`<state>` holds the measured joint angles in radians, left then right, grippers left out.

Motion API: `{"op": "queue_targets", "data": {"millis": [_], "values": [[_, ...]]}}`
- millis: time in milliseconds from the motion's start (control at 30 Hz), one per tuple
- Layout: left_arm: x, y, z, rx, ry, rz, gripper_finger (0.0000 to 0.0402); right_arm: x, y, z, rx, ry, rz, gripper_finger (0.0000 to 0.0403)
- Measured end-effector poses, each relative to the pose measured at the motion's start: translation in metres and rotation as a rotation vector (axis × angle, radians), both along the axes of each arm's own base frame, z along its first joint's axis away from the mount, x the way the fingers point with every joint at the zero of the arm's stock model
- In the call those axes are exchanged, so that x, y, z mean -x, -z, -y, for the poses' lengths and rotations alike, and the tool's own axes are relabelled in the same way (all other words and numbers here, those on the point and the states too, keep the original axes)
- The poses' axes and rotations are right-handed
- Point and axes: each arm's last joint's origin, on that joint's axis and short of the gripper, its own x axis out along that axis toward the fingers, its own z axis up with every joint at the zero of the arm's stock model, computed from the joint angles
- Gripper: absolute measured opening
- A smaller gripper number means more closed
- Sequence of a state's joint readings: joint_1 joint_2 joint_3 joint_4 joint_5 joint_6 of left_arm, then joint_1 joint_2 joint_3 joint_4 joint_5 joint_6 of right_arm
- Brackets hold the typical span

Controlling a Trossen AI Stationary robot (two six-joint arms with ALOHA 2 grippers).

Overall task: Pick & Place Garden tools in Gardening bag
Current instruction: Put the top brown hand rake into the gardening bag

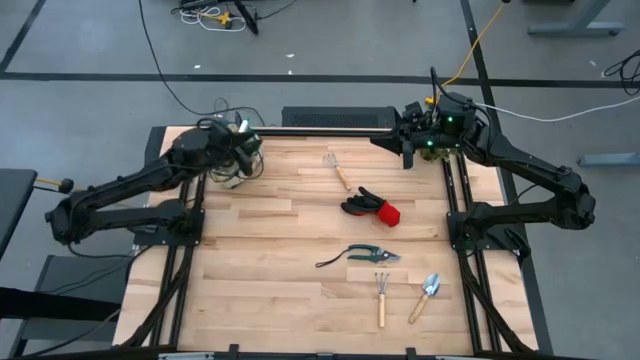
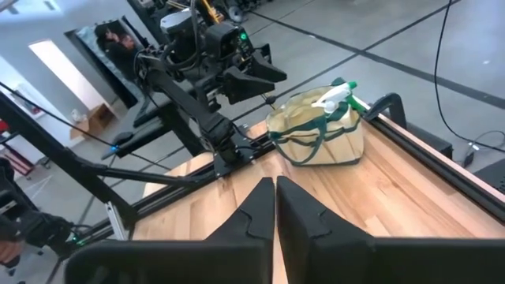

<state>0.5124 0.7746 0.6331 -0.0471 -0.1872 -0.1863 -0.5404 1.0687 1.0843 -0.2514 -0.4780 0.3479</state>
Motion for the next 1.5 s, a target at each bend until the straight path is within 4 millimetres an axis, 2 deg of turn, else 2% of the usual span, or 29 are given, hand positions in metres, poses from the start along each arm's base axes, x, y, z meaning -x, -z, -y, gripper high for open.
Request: {"op": "queue_targets", "data": {"millis": [533, 800, 967, 1100, 1333, 1500], "values": [[-0.045, -0.019, -0.007, -0.054, 0.112, -0.1, 0.0172, 0.0, 0.0, 0.0, 0.026, -0.005, -0.001, 0.0061], [-0.057, -0.025, -0.011, -0.067, 0.143, -0.118, 0.0172, 0.0, 0.001, 0.001, 0.049, 0.016, -0.01, 0.0066], [-0.057, -0.026, -0.011, -0.07, 0.14, -0.117, 0.0172, 0.0, 0.001, 0.001, 0.037, 0.032, -0.013, 0.0074], [-0.057, -0.026, -0.011, -0.07, 0.132, -0.12, 0.0172, 0.001, 0.002, 0.002, 0.029, 0.073, -0.031, 0.0106], [-0.057, -0.026, -0.012, -0.071, 0.131, -0.121, 0.0172, -0.006, 0.008, 0.006, 0.015, 0.119, -0.055, 0.0195], [-0.057, -0.026, -0.012, -0.071, 0.131, -0.12, 0.0172, -0.014, 0.016, 0.011, -0.039, 0.149, -0.083, 0.0233]]}}
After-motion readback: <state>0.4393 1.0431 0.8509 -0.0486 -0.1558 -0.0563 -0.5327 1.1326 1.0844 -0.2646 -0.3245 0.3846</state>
